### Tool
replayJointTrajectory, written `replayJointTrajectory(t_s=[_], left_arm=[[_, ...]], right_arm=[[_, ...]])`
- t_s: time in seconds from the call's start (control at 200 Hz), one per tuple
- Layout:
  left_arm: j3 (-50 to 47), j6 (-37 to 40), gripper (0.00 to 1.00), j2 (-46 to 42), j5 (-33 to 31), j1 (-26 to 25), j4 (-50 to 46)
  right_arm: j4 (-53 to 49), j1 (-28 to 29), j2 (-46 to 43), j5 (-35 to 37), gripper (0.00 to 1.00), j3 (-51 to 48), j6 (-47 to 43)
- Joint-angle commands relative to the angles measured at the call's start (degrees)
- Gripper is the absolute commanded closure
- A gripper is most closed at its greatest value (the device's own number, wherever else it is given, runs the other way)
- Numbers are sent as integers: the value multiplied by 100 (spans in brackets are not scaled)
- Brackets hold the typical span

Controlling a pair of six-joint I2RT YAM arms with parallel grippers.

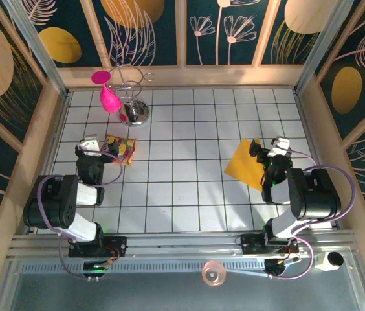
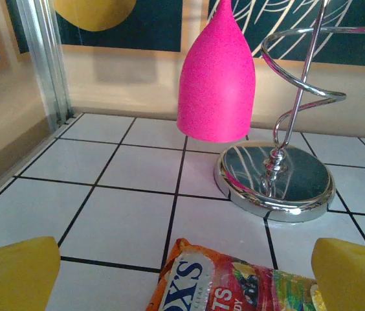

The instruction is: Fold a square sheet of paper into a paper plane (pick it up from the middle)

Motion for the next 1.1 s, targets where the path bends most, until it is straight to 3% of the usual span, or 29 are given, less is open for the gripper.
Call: replayJointTrajectory(t_s=[0.0,0.951,1.096], left_arm=[[25,40,1,13,85,33,130],[39,16,1,15,2,31,113],[-101,-143,1,4,-371,34,368]], right_arm=[[203,5,22,-60,1,97,-74],[160,-33,28,-154,1,119,-48],[174,-38,25,-153,1,108,-48]])
